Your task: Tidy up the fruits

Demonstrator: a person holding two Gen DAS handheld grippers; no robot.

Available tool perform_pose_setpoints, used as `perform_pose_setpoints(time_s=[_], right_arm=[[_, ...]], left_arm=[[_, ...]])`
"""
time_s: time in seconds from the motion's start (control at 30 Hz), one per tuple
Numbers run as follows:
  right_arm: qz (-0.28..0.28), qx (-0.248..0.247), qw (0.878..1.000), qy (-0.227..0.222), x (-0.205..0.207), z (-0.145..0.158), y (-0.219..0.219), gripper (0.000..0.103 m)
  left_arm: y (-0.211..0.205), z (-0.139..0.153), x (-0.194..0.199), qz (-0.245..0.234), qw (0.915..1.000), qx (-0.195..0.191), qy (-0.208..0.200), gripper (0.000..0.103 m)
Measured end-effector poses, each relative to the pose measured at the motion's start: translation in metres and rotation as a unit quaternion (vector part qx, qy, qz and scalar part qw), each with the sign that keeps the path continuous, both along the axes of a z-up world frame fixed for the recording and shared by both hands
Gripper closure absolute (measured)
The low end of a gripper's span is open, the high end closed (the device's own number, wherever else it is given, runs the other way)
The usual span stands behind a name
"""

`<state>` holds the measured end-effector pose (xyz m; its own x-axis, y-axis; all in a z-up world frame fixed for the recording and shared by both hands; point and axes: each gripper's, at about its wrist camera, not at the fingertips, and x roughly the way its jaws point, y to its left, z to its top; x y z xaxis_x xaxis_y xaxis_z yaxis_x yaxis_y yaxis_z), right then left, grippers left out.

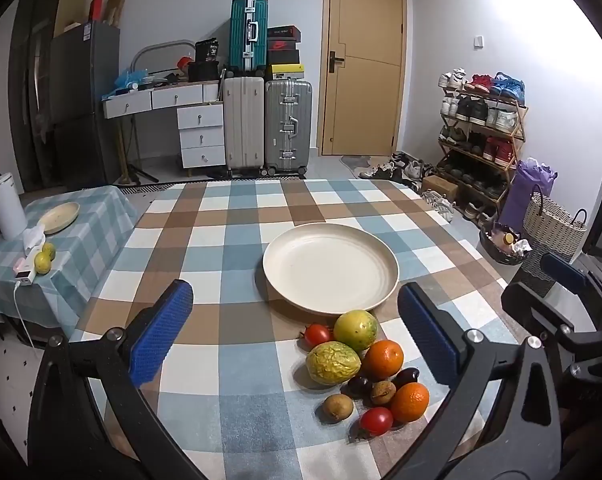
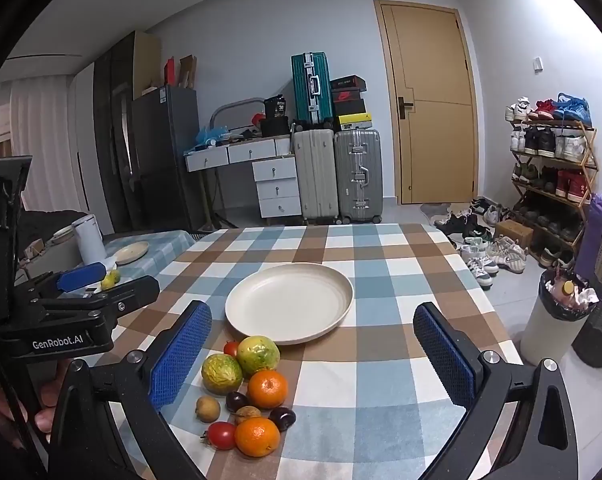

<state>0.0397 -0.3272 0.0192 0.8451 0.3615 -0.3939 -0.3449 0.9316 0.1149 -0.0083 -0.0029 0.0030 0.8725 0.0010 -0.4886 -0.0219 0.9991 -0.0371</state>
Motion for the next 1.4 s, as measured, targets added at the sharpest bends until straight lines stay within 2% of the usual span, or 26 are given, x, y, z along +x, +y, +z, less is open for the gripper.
perform_pose_setpoints(time_s=[1.4], right_arm=[[0.002, -0.001, 1.000, -0.002, -0.003, -0.001, 0.005, 0.000]], left_arm=[[0.005, -0.014, 0.000, 0.001, 1.0000, -0.006, 0.008, 0.001]])
